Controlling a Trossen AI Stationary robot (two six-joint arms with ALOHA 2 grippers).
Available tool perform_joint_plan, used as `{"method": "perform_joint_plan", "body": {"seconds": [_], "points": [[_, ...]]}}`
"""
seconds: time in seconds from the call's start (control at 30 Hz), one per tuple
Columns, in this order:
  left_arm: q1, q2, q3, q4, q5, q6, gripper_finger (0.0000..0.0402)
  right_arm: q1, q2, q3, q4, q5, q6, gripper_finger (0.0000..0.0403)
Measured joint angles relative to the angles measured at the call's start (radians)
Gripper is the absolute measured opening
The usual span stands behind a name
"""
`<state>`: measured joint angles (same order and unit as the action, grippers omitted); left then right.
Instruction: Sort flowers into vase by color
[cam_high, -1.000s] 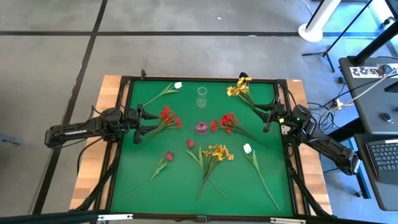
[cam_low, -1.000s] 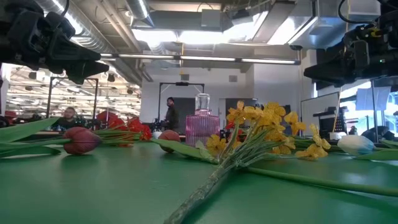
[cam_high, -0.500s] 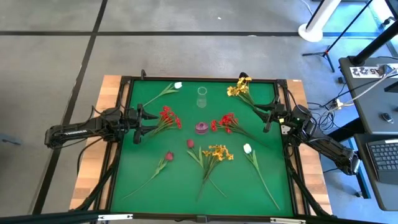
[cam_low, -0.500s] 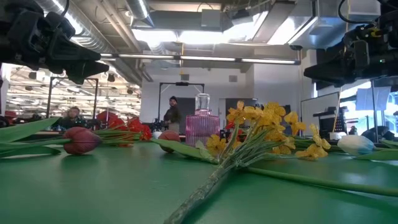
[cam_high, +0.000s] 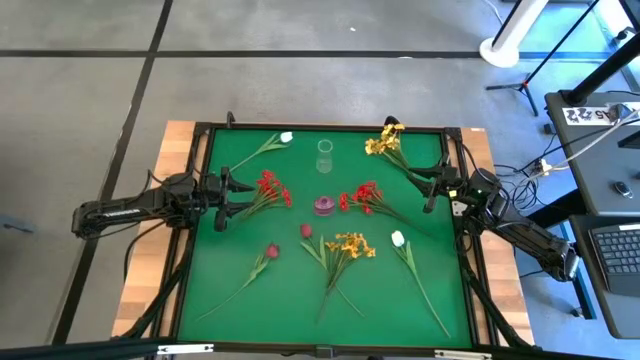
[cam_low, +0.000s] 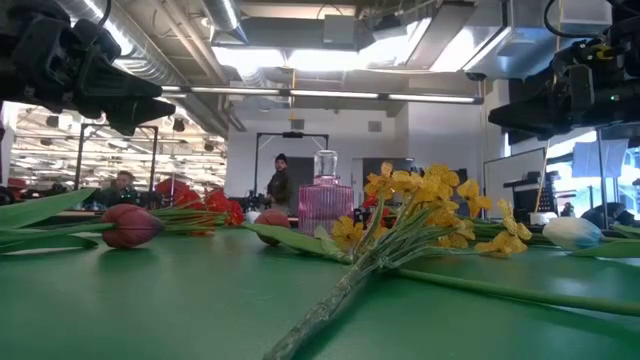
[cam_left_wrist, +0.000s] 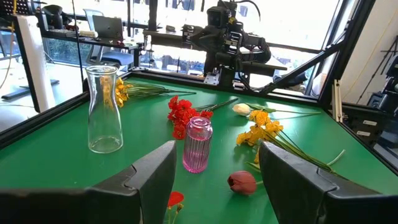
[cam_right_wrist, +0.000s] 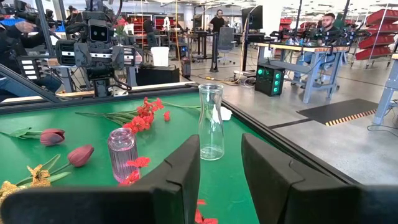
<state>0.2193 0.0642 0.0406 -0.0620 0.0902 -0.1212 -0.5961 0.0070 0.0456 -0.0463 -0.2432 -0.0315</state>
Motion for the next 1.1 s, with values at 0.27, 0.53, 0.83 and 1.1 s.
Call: {"method": "perform_joint_plan", "body": {"seconds": [0.27,0.53,0.83,1.1], "points": [[0.0,0.0,0.0,0.0,0.0,0.0,0.0224,0.0,0.0,0.0,0.0,-0.001,0.0,0.0117],[0.0,0.0,0.0,0.0,0.0,0.0,0.0224,0.0,0.0,-0.005,0.04,-0.01,0.035,0.0117],[0.0,0.0,0.0,0.0,0.0,0.0,0.0224,0.0,0.0,-0.004,0.186,0.05,0.08,0.0117],[0.0,0.0,0.0,0.0,0.0,0.0,0.0224,0.0,0.0,-0.003,0.237,0.19,0.078,0.0117]]}}
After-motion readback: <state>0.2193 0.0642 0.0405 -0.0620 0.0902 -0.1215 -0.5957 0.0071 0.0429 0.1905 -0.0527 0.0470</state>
